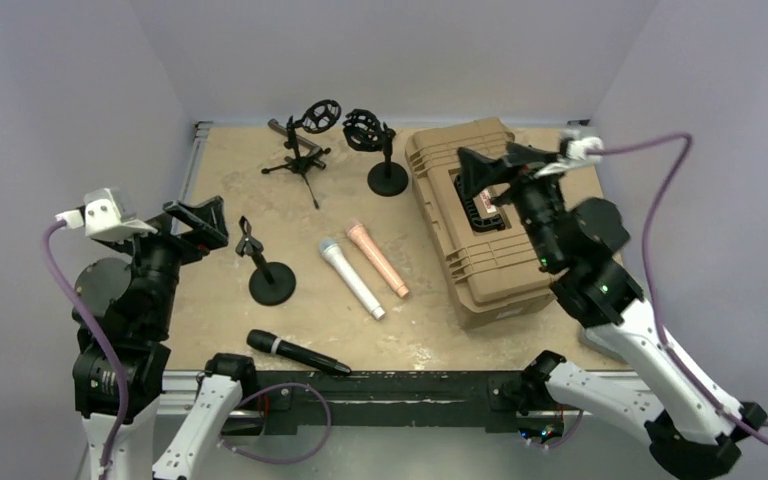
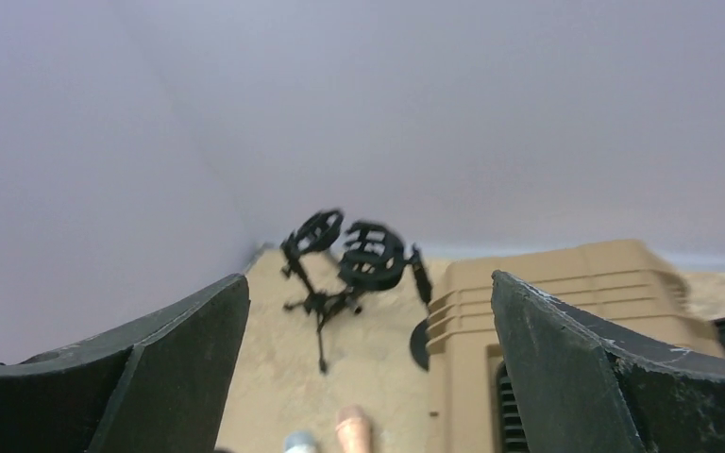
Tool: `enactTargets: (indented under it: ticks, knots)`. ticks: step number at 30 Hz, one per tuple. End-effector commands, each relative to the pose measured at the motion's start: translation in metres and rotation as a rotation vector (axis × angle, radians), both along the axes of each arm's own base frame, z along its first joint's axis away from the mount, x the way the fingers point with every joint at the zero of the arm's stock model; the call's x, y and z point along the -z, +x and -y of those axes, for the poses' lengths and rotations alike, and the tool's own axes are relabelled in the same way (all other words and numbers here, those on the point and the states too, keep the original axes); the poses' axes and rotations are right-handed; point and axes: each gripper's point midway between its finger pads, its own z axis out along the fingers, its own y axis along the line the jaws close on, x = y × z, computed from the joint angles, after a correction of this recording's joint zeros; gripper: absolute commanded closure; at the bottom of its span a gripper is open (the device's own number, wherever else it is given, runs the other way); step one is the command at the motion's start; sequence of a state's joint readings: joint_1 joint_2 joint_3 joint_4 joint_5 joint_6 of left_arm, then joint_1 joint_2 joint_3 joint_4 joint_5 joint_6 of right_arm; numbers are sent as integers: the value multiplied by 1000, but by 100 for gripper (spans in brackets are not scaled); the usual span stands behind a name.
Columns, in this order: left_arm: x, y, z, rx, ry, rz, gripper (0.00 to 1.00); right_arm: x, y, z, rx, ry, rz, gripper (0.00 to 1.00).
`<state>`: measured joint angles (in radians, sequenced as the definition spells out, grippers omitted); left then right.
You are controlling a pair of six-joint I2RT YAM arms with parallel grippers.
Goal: Remove the microphone from the stand
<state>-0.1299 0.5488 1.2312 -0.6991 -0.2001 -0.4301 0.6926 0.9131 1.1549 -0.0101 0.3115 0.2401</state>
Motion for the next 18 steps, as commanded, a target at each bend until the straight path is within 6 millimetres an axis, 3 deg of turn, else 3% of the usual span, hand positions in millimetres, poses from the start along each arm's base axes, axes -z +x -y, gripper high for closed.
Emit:
enactTargets:
  ticks: [1,4,8,14,17,18]
  knots:
    - [-34,-11,-11,-47,10,150,4,-14,-10,63,251,64,71,1]
    - [-38,-16,-15,-64,17,170,4,-18,-18,86,331,94,74,1]
    - [-42,-24,-20,-90,27,205,4,-21,-22,98,374,113,68,1]
    - [-47,-20,-21,-95,39,237,3,-25,-27,101,370,125,61,1]
    - [-48,-16,-19,-84,43,238,4,-27,-28,92,321,71,84,1]
    - [-47,-14,-18,-82,42,242,4,-21,-26,92,332,61,50,1]
